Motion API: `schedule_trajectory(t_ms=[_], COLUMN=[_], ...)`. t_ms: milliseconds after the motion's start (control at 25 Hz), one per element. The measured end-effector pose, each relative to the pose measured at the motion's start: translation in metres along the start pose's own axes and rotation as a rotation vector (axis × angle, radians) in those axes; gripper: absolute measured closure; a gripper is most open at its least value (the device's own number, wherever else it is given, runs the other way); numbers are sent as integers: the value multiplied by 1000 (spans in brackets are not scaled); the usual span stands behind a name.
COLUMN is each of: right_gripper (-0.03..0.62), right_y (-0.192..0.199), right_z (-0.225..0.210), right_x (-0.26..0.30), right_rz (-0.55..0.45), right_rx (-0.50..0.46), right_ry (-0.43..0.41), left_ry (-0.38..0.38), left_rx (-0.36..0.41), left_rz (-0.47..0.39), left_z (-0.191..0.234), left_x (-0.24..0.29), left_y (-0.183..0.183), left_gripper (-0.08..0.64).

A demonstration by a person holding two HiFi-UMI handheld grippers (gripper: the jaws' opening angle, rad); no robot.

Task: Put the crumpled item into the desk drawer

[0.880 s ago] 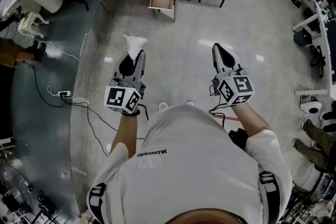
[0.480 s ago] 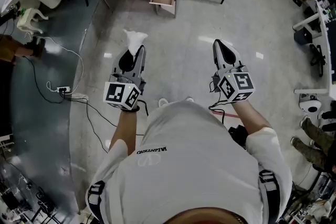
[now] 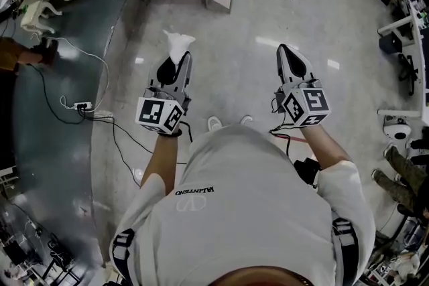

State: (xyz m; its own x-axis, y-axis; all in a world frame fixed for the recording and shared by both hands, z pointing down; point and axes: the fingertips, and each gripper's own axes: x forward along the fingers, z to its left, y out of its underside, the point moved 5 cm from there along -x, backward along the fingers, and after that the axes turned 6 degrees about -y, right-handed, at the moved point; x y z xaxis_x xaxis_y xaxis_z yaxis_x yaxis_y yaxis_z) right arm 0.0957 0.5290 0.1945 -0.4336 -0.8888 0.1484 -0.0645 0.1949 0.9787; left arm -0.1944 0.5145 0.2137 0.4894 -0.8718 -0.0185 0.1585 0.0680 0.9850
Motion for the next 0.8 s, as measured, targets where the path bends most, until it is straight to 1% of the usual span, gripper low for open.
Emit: schedule_trajectory(t_ms=[160,360,600,800], right_gripper=[592,592,592,594], right_y=[3,10,13,11], right_z=[17,20,2,-24], right_x=[11,22,30,51], right_rz=[11,21,35,35], right_rx=[-36,-31,-19,-12], right_ry=[-9,-4,1,-6], left_ry=[14,22,35,25], left_rx=[4,-4,-10,-10], left_rz=[16,34,51,51], left_z=[15,28,22,23], left_x=[-4,-2,19,52], left_y=[4,15,21,24], left_gripper=[465,465,465,465])
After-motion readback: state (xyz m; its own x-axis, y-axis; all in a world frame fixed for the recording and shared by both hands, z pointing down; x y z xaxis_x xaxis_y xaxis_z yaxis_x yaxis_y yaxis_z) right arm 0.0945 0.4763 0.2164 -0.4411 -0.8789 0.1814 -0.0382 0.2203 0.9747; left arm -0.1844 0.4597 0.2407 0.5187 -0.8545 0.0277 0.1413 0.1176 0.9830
